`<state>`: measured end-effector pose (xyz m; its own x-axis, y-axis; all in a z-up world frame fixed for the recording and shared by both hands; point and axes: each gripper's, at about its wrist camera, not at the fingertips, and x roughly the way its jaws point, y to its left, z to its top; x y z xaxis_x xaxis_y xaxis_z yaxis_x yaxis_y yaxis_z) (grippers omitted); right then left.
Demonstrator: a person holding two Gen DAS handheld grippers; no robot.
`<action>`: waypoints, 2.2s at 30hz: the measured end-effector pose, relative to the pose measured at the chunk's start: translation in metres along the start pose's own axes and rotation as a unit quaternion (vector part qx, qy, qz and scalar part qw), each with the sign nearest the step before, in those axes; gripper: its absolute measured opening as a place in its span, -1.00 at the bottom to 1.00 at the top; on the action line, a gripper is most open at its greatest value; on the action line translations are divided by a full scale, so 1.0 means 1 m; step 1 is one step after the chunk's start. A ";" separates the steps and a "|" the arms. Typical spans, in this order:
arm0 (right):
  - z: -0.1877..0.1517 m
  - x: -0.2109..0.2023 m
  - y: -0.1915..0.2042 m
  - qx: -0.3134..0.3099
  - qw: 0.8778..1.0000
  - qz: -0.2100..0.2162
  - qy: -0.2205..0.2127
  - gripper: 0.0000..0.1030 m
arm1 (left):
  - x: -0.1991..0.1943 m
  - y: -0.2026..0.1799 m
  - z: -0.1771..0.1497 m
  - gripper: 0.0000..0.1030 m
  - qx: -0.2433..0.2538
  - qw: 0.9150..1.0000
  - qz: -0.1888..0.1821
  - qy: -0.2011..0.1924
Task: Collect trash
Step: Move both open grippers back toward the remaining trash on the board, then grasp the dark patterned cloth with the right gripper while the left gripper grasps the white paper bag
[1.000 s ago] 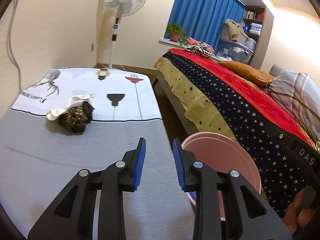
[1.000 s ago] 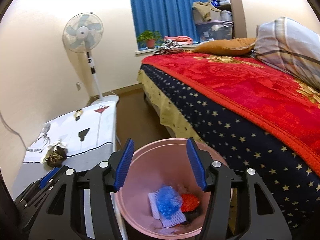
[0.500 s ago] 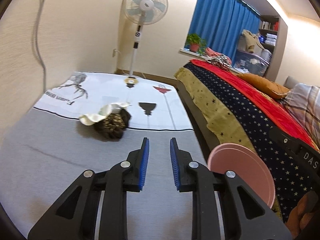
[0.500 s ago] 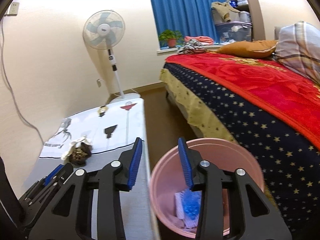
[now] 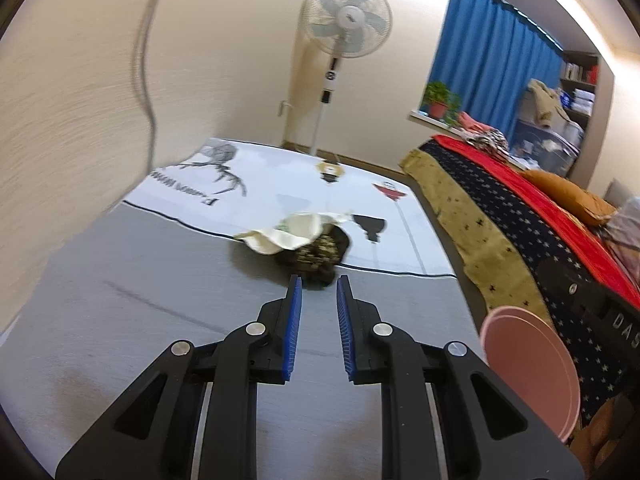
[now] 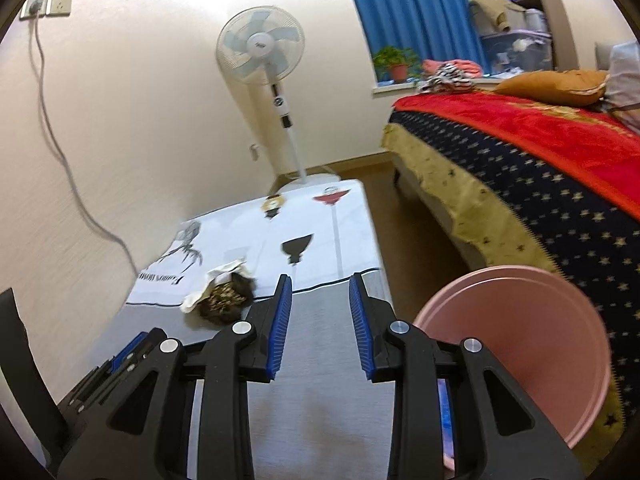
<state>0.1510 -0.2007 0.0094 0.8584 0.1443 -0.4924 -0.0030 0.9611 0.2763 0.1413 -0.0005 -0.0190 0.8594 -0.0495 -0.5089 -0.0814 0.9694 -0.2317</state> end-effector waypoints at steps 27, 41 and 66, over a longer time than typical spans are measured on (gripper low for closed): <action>-0.029 0.142 0.060 -0.009 0.985 0.114 0.128 -0.05 | 0.040 0.055 0.027 -0.65 -0.063 0.995 0.075 -0.005; -0.031 0.178 0.078 -0.022 0.971 0.146 0.190 -0.79 | 0.049 0.065 0.028 -0.65 -0.072 0.994 0.088 -0.003; -0.010 0.126 -0.025 0.032 0.994 0.022 0.107 -0.90 | 0.098 0.005 0.017 -0.64 -0.051 0.997 0.012 0.052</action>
<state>0.2538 -0.2047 -0.0678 0.7297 0.2399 -0.6403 -0.0006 0.9367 0.3502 0.2339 0.0032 -0.0562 0.8000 -0.0558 -0.5974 -0.1578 0.9410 -0.2992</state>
